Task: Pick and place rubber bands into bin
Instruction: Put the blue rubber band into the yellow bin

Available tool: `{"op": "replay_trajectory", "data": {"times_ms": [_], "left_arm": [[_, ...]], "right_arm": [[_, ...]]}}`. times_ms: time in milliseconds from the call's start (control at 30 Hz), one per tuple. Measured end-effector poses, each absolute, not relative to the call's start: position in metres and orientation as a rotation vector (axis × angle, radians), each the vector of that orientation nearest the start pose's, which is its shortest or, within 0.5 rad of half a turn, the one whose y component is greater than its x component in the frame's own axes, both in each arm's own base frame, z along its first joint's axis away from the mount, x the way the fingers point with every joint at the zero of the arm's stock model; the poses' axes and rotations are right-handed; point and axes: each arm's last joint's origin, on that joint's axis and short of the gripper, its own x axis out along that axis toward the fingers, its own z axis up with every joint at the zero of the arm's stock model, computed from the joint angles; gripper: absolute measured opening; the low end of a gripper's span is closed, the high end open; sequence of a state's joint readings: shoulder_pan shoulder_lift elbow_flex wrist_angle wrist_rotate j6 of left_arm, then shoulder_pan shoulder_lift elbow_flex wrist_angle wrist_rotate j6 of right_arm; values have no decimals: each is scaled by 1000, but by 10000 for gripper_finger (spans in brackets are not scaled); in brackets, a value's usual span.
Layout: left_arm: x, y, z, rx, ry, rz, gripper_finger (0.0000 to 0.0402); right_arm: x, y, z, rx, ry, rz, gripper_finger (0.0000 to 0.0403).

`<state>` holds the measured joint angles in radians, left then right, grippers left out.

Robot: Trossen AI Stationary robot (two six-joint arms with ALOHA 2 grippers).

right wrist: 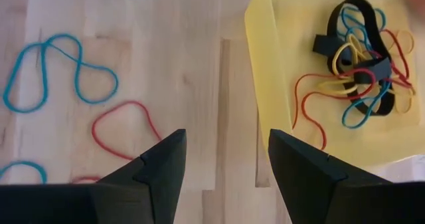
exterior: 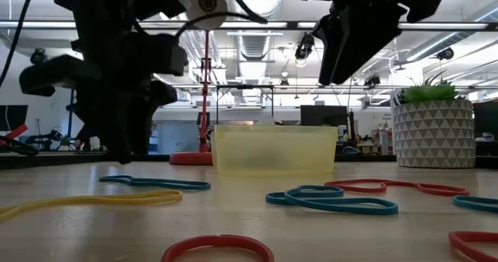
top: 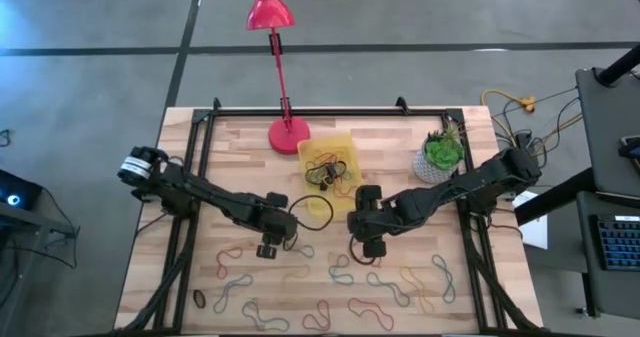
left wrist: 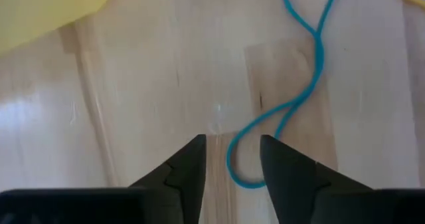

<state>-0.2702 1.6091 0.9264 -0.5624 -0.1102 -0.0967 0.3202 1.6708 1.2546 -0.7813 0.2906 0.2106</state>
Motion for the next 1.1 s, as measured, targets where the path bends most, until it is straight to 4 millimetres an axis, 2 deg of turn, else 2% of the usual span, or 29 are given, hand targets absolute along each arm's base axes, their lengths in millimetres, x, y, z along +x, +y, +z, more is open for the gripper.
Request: {"op": "replay_trajectory", "data": {"times_ms": [267, 433, 633, 967, 1100], "left_arm": [[272, -54, 153, 34, 1307, -78, 87], [270, -53, 150, 8, 1309, -101, 62], [273, -56, 152, -33, 1286, -151, 59], [278, -56, 141, -31, 1300, -105, 59], [278, -56, 143, -33, 1291, -105, 52]], "right_arm": [[313, 95, 228, -179, 1151, -95, 201], [313, 95, 227, -180, 1154, -95, 201], [312, 95, 226, -181, 1155, -94, 201], [311, 95, 224, -185, 1160, -94, 201], [311, 95, 224, -185, 1160, -94, 201]]}}
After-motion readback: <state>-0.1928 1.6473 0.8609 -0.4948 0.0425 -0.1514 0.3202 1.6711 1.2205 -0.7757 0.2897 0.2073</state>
